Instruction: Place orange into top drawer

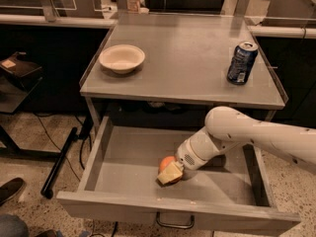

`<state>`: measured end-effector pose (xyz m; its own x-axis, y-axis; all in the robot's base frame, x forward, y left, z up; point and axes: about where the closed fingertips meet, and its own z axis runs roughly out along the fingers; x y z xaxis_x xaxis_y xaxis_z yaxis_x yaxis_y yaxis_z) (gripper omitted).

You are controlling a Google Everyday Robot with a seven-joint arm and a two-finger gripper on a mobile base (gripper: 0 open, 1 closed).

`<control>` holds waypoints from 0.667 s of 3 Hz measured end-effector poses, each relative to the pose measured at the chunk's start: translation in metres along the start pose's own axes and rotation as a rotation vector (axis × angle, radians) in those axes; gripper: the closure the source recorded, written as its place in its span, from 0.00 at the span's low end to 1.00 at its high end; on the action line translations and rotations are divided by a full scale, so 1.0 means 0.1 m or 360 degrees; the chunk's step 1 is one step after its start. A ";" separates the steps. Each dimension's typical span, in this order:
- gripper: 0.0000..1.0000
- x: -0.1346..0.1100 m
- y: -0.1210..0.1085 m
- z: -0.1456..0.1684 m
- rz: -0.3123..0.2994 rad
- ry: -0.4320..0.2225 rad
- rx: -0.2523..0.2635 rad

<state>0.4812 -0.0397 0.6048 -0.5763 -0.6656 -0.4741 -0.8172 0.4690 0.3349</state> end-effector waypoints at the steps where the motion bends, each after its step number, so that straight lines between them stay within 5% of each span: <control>1: 0.11 0.00 0.00 0.00 0.0000 0.0000 0.0000; 2: 0.00 0.00 0.00 0.00 0.0000 0.0000 0.0000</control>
Offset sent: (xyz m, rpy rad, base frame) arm 0.0000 0.0000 0.0000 0.0000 0.0000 0.0000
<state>0.4811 -0.0396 0.6047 -0.5763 -0.6657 -0.4740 -0.8173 0.4688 0.3351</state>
